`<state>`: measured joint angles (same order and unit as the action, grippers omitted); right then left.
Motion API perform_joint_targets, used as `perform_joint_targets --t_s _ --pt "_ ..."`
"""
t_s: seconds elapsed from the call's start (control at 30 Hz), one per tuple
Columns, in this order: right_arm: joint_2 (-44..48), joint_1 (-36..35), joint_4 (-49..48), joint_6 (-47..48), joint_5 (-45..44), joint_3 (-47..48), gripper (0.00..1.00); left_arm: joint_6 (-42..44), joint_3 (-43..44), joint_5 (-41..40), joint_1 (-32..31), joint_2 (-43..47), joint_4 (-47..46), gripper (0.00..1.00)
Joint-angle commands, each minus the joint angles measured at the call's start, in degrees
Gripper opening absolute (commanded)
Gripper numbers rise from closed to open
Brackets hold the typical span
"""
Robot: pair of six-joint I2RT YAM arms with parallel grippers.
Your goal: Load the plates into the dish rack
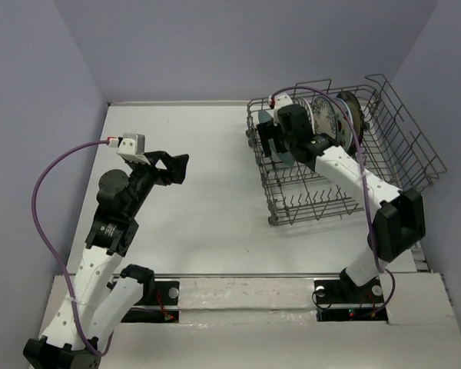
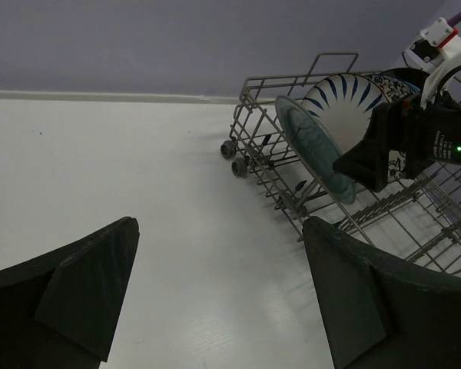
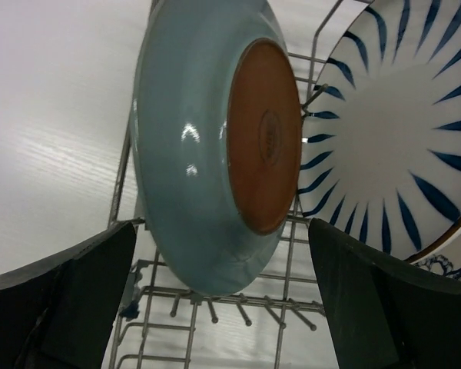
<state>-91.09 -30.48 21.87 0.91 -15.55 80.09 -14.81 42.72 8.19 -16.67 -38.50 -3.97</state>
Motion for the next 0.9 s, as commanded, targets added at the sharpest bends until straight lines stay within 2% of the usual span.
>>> perform_joint_targets --t_s 0.0,0.07,0.13,0.17,0.23,0.27,0.33,0.37,0.47,0.67,0.8,0.87 --pt "-4.4 -0.4 -2.0 3.1 -7.5 5.9 0.99 1.3 -0.4 0.5 0.0 0.9 -2.6 0.99" --pt "-7.0 -0.4 -2.1 3.1 -12.0 8.1 0.94 1.3 -0.4 0.4 -0.1 1.2 -2.7 0.99" --pt "-10.1 -0.4 -2.1 2.6 -14.0 10.4 0.84 1.3 -0.5 0.4 -0.1 1.3 -2.7 0.99" --pt "-11.1 -0.4 -2.1 2.6 -13.9 11.2 0.75 1.3 -0.4 0.5 -0.1 1.2 -2.7 0.99" --pt "-13.7 -0.4 -2.1 2.3 -13.5 13.3 0.63 1.4 -0.4 0.6 -0.1 1.1 -2.7 0.99" --pt "-14.1 -0.4 -2.1 1.9 -13.5 13.8 0.50 1.4 -0.4 0.6 -0.1 1.1 -2.7 0.99" --pt "-14.7 -0.4 -2.3 0.8 -14.3 14.5 0.33 1.4 -0.4 0.5 -0.1 1.2 -2.7 0.99" --pt "-14.7 -0.4 -2.3 0.3 -14.8 14.9 0.20 1.4 -0.5 0.4 0.0 1.3 -2.7 0.99" --pt "-13.9 -0.4 -2.6 -0.9 -14.7 15.5 0.07 1.4 -0.5 0.7 -0.1 1.1 -2.7 0.99" --pt "-11.2 2.6 -2.6 -8.6 -8.1 14.8 0.07 1.4 -0.5 0.8 -0.1 0.9 -2.6 0.99" --pt "-10.5 3.8 -2.6 -10.0 -7.0 12.9 0.07 1.4 -0.6 0.7 -0.1 0.9 -2.6 0.99" --pt "-10.3 4.5 -2.5 -10.5 -5.6 12.0 0.11 1.3 -0.6 0.8 -0.1 0.8 -2.6 0.99"
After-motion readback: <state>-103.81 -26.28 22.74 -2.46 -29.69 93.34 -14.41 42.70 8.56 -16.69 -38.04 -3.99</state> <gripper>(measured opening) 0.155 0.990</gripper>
